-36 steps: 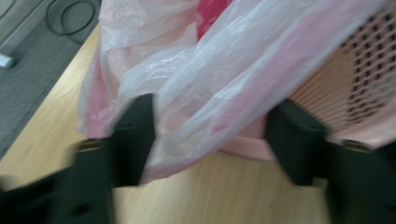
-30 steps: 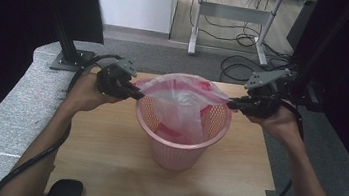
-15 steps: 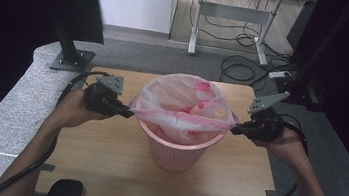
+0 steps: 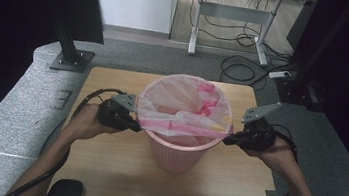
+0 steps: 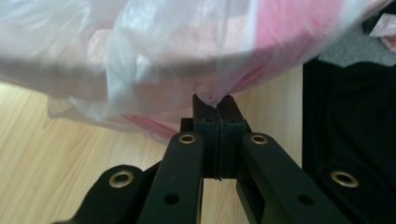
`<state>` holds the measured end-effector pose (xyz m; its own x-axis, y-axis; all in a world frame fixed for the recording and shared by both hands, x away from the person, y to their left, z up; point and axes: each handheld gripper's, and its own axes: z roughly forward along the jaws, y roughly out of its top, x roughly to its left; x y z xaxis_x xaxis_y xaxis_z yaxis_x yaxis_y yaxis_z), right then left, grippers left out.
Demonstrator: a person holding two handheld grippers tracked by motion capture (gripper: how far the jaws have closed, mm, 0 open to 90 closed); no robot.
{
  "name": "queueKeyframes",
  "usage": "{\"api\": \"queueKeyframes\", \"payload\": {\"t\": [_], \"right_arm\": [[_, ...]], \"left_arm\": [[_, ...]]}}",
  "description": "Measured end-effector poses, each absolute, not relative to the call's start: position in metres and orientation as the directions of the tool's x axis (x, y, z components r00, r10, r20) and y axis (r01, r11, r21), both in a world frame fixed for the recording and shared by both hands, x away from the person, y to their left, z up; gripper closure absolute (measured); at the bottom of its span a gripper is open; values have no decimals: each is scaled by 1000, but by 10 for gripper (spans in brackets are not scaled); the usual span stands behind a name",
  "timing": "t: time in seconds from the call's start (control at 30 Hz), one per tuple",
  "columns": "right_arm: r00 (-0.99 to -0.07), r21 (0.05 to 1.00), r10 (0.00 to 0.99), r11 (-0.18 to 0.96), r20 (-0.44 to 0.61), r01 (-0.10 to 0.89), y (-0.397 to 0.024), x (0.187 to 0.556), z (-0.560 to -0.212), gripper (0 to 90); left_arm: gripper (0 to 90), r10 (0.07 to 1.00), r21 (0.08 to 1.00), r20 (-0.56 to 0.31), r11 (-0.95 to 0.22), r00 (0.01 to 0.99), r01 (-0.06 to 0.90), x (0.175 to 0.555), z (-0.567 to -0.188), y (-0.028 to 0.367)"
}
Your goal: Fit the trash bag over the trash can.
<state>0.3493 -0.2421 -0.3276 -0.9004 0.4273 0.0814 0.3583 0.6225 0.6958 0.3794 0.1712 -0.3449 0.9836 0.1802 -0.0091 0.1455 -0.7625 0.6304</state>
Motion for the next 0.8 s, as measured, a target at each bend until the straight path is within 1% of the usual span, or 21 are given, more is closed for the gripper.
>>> {"api": "queueKeyframes", "payload": {"t": [0.07, 0.13, 0.17, 0.2, 0.27, 0.33, 0.4, 0.47, 0.53, 0.63, 0.7, 0.73, 0.8], "right_arm": [[-893, 698, 439, 609, 98, 376, -245, 350, -332, 887], [-885, 663, 459, 638, 81, 392, -243, 349, -339, 888], [-883, 642, 463, 654, 77, 399, -240, 350, -346, 888], [-883, 634, 461, 659, 86, 406, -237, 350, -353, 888], [-889, 642, 443, 649, 116, 408, -233, 353, -365, 888], [-886, 663, 450, 630, 113, 404, -231, 353, -367, 883], [-888, 681, 445, 614, 118, 399, -232, 352, -363, 873], [-892, 713, 434, 585, 127, 386, -233, 347, -358, 862], [-894, 719, 436, 589, 104, 371, -231, 343, -354, 860], [-888, 724, 447, 576, 110, 380, -231, 343, -357, 881], [-880, 699, 468, 603, 81, 385, -229, 344, -362, 885], [-877, 690, 474, 610, 76, 390, -228, 345, -367, 885], [-874, 690, 475, 601, 97, 403, -227, 347, -375, 885]], "left_arm": [[877, 177, 648, -19, -747, 984, 147, 378, -343, 175], [833, 155, 706, -71, -690, 985, 160, 378, -338, 182], [811, 146, 726, -85, -669, 986, 162, 377, -336, 185], [806, 143, 736, -78, -660, 987, 154, 375, -334, 186], [833, 153, 736, -59, -661, 986, 147, 372, -335, 185], [876, 163, 739, -49, -658, 986, 145, 370, -339, 182], [891, 178, 691, -26, -708, 984, 146, 370, -348, 177], [893, 187, 682, -39, -713, 982, 163, 372, -363, 172], [893, 184, 698, -55, -696, 981, 170, 372, -371, 170], [888, 179, 710, -51, -685, 983, 161, 370, -369, 174], [869, 160, 743, -77, -649, 984, 164, 369, -364, 177], [860, 157, 752, -73, -640, 985, 158, 367, -362, 177], [854, 158, 758, -62, -635, 985, 150, 364, -363, 176]]}}
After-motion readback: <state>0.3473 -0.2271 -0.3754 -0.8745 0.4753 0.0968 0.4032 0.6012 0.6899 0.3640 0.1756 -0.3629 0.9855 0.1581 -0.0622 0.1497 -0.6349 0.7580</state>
